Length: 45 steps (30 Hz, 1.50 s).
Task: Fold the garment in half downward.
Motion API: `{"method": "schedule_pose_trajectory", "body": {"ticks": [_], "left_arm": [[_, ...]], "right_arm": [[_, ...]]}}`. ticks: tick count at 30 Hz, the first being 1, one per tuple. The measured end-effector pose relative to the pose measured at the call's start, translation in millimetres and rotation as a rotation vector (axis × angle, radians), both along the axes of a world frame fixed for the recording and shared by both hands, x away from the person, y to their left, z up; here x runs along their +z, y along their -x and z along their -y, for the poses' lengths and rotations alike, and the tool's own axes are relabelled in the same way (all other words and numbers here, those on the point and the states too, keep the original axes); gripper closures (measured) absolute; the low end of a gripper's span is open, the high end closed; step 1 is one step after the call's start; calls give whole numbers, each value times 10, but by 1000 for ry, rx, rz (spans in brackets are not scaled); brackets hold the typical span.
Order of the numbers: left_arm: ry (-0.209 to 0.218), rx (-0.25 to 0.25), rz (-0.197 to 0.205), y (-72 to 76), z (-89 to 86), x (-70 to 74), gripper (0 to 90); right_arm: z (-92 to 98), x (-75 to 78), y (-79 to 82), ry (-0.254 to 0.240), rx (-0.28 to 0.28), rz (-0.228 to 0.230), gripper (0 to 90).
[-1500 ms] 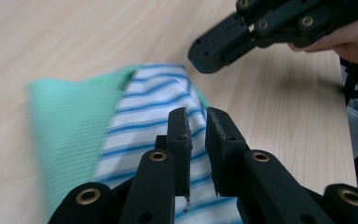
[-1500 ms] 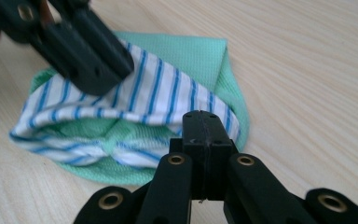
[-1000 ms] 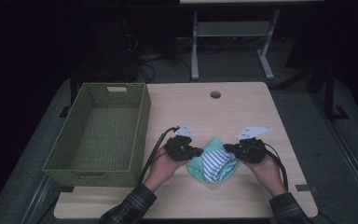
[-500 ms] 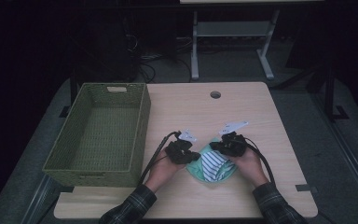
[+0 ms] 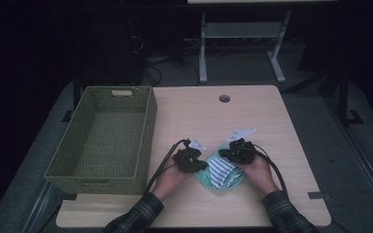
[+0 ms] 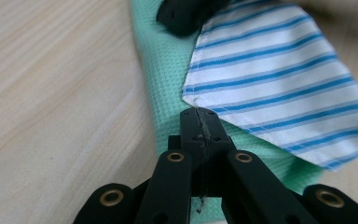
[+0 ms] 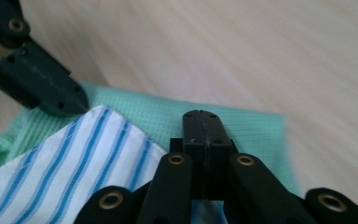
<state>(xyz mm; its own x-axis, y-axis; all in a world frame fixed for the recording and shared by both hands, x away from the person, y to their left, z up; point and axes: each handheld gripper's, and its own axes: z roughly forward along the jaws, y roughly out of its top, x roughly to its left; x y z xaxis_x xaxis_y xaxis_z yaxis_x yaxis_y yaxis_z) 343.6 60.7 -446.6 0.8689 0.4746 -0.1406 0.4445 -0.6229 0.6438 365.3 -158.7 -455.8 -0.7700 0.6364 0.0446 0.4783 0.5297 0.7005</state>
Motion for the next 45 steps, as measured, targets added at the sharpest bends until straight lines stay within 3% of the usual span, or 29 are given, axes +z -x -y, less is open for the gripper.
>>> {"method": "schedule_pose_trajectory", "body": {"ticks": [3, 5, 8, 14, 18, 31, 39, 45], "left_arm": [[37, -3, 4, 54, -46, 93, 895], [58, -8, -1, 122, -67, 118, 896], [46, -32, -9, 265, -110, 92, 896], [11, -37, -33, 306, -97, -30, 896], [-45, -51, -26, 282, -79, -99, 896], [-81, -32, -1, 213, -103, -99, 897], [-106, 2, 16, 96, -146, -87, 897], [-103, 28, 15, 5, -137, -91, 897]], "right_arm": [[152, 86, 3, -15, -39, 34, 897], [245, 75, -14, -16, -60, 25, 897], [369, 20, -57, -6, -80, 14, 897], [440, -62, -100, 12, -100, 3, 897], [437, -131, -119, 28, -99, -8, 897], [459, -115, -60, 36, -98, -27, 898], [504, -96, 84, 63, -79, -26, 898], [532, -82, 222, 77, -63, -32, 898]]}}
